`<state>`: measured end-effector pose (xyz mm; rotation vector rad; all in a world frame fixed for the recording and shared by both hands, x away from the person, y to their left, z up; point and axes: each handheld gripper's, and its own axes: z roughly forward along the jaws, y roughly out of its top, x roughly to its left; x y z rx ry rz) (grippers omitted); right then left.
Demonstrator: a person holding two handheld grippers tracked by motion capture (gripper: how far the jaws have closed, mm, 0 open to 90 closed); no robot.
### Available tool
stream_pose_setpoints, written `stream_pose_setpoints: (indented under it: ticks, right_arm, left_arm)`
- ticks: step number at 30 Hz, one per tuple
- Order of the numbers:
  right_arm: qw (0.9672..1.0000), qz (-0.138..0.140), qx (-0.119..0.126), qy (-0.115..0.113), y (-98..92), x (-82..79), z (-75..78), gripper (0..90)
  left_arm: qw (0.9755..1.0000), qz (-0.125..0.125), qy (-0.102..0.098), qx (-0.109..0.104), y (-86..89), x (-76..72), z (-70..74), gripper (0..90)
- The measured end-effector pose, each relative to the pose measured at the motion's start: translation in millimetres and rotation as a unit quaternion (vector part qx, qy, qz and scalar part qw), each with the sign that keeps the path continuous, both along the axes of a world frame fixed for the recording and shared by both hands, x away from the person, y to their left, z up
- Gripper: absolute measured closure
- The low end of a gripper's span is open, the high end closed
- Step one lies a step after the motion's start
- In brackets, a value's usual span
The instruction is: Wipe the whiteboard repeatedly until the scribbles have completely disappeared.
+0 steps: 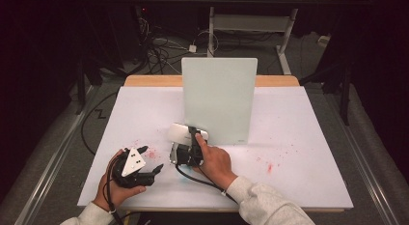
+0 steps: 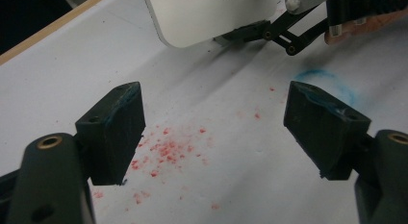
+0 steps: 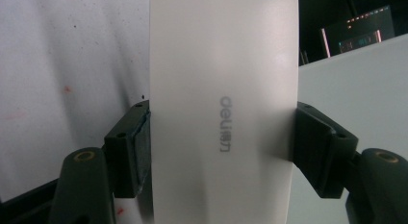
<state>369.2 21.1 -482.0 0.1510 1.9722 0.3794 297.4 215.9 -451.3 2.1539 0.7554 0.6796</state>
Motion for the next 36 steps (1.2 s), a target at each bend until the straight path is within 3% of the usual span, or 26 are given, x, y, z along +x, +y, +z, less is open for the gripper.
stream_pose_setpoints:
  ticks: [5, 9, 13, 20, 28, 36]
  right_arm:
    - [0.9999, -0.012, -0.011, -0.002, -8.5, -1.5, -2.5, 31.3]
    - [0.9993, -0.035, -0.011, -0.009, -28.3, -0.3, 2.4, 31.3]
    - [0.9974, -0.067, 0.018, -0.017, -57.6, 3.3, 14.2, 31.3]
    - [0.9926, -0.097, 0.072, -0.012, -105.7, 9.4, 32.2, 31.3]
    - [0.9887, -0.089, 0.118, 0.027, -130.1, 7.4, 42.6, 31.3]
    - [0.9807, -0.076, 0.162, 0.079, -149.6, -0.7, 51.3, 31.3]
  left_arm:
    - [1.0000, -0.002, 0.003, 0.003, 0.1, -0.5, -0.5, 21.6]
    - [1.0000, 0.000, 0.002, 0.006, -1.0, -1.3, -1.0, 21.6]
    - [1.0000, 0.000, 0.004, 0.008, -3.3, -0.9, -1.5, 21.6]
    - [0.9999, -0.002, 0.006, 0.010, -5.4, 0.4, -2.0, 21.6]
    - [0.9999, -0.003, 0.004, 0.009, -5.0, -0.2, -1.4, 21.6]
    - [0.9999, -0.005, 0.004, 0.014, -6.1, 0.0, -1.4, 21.6]
